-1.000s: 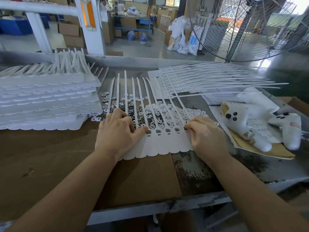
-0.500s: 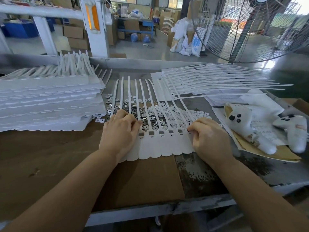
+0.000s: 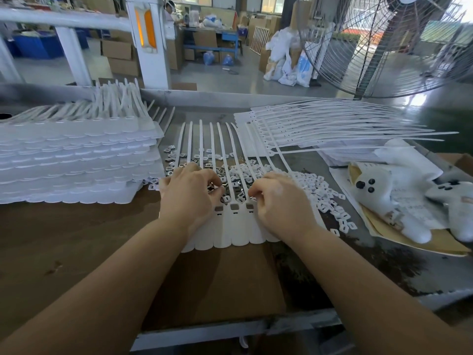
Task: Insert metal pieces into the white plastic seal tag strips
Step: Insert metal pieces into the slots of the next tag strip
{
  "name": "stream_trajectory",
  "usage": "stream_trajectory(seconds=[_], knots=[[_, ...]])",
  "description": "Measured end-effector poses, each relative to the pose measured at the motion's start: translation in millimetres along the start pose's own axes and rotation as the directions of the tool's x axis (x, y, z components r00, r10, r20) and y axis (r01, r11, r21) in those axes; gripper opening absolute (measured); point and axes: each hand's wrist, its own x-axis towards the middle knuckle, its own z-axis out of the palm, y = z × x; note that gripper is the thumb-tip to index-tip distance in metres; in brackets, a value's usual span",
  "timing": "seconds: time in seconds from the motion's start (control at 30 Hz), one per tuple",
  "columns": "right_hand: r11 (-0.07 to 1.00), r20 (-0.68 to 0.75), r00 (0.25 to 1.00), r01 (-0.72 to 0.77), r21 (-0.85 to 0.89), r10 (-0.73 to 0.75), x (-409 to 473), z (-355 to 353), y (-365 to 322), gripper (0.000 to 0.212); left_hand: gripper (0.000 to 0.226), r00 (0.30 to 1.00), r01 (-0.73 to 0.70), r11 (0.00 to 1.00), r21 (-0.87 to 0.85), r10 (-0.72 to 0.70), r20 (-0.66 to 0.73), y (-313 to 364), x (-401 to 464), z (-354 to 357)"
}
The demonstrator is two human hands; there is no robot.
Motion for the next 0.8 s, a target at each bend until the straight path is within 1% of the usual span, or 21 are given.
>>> stream_trajectory(seconds=[0.17,0.3,0.47,0.63,0.8], knots=[[0.997,0.036,0.997,-0.07,0.031,0.069,5.5,3.6,-4.4,0.019,0.027,0.994,-0.007,0.995,0.1,-0.003,0.105,7.2,7.1,3.5],[0.993,0.07,0.993,-0.104,0.057,0.1,7.7,3.1,-4.5,0.021,0.025,0.994,0.015,0.993,0.115,-0.027,0.107,11.6,11.1,4.9],[0.983,0.116,0.982,-0.158,0.095,0.147,10.3,-1.0,-4.3,0.025,0.019,0.997,0.034,0.999,0.037,-0.036,0.072,12.6,12.2,6.8],[0.973,0.148,0.976,-0.182,0.142,0.161,11.4,-4.7,-4.8,0.026,0.018,0.996,0.051,0.998,-0.021,-0.049,0.073,14.7,11.6,9.5],[0.951,0.122,0.973,-0.22,0.219,0.197,13.1,-6.7,-4.4,0.024,0.009,0.994,0.097,0.981,-0.167,-0.104,-0.038,14.3,7.1,7.6]])
